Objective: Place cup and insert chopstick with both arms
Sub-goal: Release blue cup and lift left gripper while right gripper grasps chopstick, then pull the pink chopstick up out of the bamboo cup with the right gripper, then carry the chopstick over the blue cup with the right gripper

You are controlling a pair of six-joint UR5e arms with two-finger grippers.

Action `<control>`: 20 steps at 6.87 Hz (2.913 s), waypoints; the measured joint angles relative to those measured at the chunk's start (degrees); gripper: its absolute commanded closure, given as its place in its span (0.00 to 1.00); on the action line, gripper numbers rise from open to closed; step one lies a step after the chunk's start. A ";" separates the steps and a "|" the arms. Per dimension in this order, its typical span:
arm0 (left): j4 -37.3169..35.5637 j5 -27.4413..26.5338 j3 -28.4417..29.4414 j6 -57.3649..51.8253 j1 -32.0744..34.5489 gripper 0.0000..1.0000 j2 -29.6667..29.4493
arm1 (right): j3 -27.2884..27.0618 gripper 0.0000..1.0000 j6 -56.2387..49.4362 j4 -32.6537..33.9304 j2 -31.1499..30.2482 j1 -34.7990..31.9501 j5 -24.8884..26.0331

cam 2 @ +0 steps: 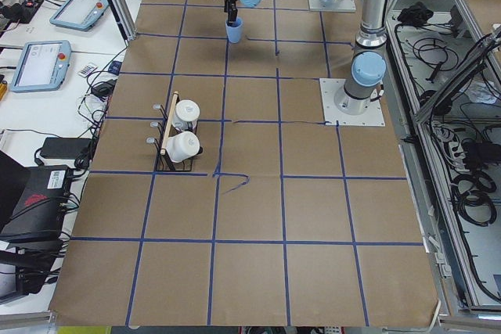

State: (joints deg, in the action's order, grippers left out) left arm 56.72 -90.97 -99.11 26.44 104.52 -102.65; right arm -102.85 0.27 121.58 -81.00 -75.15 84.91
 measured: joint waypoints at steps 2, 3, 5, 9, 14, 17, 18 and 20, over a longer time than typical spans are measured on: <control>10.10 0.10 4.06 -14.83 -9.07 0.00 5.10 | 0.04 1.00 0.00 -0.24 -0.68 0.00 0.00; 16.86 0.76 6.92 -20.10 -12.94 0.00 7.30 | 0.28 1.00 0.00 -0.95 -1.17 0.00 0.17; 24.69 1.57 10.93 -23.65 -15.43 0.00 10.52 | 5.02 1.00 0.00 -7.36 -2.17 0.00 0.41; 28.41 1.45 12.68 -24.11 -15.49 0.00 12.14 | 22.93 1.00 4.00 -19.53 -2.37 -6.23 2.41; 28.95 2.12 13.05 -24.16 -15.65 0.00 12.06 | 23.76 1.00 31.79 -4.04 4.05 -32.31 14.01; 28.97 2.09 13.06 -24.16 -15.65 0.00 12.37 | 22.25 1.00 39.29 -2.09 7.08 -37.63 15.92; 28.97 2.05 12.89 -24.16 -15.61 0.00 12.49 | 21.02 1.00 39.86 -2.13 7.13 -38.13 16.26; 28.95 2.10 12.65 -24.18 -15.72 0.00 12.51 | 19.03 1.00 40.21 -2.18 7.15 -38.52 16.37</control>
State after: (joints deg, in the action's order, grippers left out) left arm 85.67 -88.87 -86.46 2.26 88.80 -90.14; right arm -83.82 40.47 119.40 -73.85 -113.67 101.27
